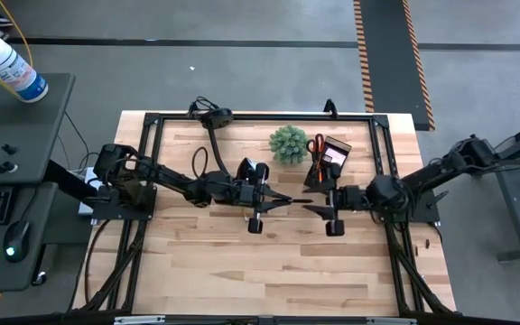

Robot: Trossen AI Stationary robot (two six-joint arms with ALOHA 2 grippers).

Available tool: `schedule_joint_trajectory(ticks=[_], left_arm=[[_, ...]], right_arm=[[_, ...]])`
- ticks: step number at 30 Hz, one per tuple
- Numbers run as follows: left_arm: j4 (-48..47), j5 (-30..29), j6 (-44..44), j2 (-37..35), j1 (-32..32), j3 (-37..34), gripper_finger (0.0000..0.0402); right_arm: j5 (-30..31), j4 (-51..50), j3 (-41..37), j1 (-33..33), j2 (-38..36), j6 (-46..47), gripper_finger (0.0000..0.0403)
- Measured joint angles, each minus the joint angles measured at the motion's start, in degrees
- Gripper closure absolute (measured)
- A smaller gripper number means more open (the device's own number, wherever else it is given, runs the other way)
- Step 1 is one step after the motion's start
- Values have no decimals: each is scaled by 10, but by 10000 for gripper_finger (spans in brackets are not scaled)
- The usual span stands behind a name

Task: Pick and place office supplies into organizer
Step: Put the black pen into the desk organizer

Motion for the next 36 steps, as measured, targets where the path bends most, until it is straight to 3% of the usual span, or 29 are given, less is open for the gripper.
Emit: schedule_joint_trajectory(ticks=[10, 21, 25, 31, 36], left_arm=[[-1, 0, 9, 0, 0, 0, 385], [-6, -2, 10, 0, 0, 0, 385], [-7, -2, 10, 0, 0, 0, 381], [-19, -5, 18, 0, 0, 0, 341], [-39, -40, 19, 0, 0, 0, 297]], right_arm=[[0, -30, 34, 0, 25, 2, 247], [2, -33, 34, 0, 25, -5, 368], [3, -34, 34, 0, 25, -15, 375], [34, -58, 34, 0, 23, -1, 373], [58, -77, 34, 0, 23, 1, 374]])
